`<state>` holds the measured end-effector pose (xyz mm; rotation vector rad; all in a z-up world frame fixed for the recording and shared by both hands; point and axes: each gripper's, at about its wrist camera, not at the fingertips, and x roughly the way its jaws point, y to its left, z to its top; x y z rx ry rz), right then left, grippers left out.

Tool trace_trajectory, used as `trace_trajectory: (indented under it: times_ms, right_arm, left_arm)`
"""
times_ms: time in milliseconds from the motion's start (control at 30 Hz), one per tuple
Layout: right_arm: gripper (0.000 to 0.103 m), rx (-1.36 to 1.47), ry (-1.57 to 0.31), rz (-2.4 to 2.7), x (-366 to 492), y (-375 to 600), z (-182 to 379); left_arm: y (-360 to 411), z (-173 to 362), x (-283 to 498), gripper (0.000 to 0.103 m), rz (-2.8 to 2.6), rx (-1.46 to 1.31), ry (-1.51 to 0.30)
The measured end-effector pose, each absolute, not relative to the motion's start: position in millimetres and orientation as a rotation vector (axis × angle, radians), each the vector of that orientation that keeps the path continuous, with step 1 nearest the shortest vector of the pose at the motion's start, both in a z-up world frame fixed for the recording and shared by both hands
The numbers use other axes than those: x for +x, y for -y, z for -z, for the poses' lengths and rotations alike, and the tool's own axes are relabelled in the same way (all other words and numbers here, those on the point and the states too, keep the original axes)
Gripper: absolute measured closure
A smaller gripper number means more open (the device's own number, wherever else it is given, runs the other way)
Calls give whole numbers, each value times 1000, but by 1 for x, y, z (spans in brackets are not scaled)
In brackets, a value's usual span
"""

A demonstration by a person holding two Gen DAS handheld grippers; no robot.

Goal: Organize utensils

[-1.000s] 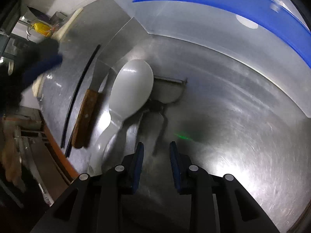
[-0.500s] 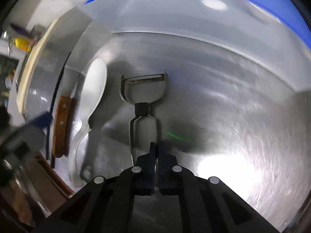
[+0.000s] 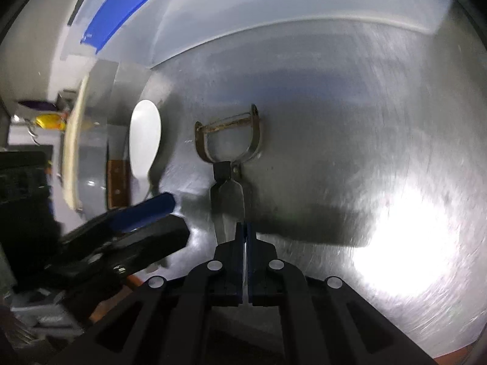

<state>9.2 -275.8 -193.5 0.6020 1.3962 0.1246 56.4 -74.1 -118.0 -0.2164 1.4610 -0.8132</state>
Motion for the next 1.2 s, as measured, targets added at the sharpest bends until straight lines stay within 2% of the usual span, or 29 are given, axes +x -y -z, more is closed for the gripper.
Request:
trace_trajectory:
  times_ms: [100,167,367,433,667,733,767,833,933,1100,1200]
  right_arm:
    - [102,637,-1401,-130,-4,290,194]
    - [102,535,-1390,-66,-6,290,188]
    - [98,411,-1365,-69,-7,276,179]
    - [90,376,-1376,-66,-3,269,184]
    - [90,286,-1368,-27,5,254,181]
    - [77,331,-1368,-38,5,256,180]
    - [66,354,-1363,-38,7,254,179]
    - [65,370,-1347,-9,3,263,174]
    - [65,380,-1322,64,4,278,167]
    - [65,457,-1285,126,2,306,158]
    - [65,503,-1280,112,9,313,159]
  left_arm:
    - [82,131,57,47,841,-282,-1536]
    - [84,135,56,47,817,-286,-1551]
    - [73,127,63,47,750,-306,-1504]
    - [69,125,67,47,730,-321,-1498]
    - [55,128,72,47,688,-369,-1518]
    - [50,127,73,47,682,-378,-1512]
    - [49,127,73,47,681,-376,-1511]
    - [48,126,73,47,688,-363,-1509]
    - [50,119,69,47,727,-291,-1476]
    - [77,100,47,47,765,44,-1343]
    - [88,99,39,47,778,123,-1320]
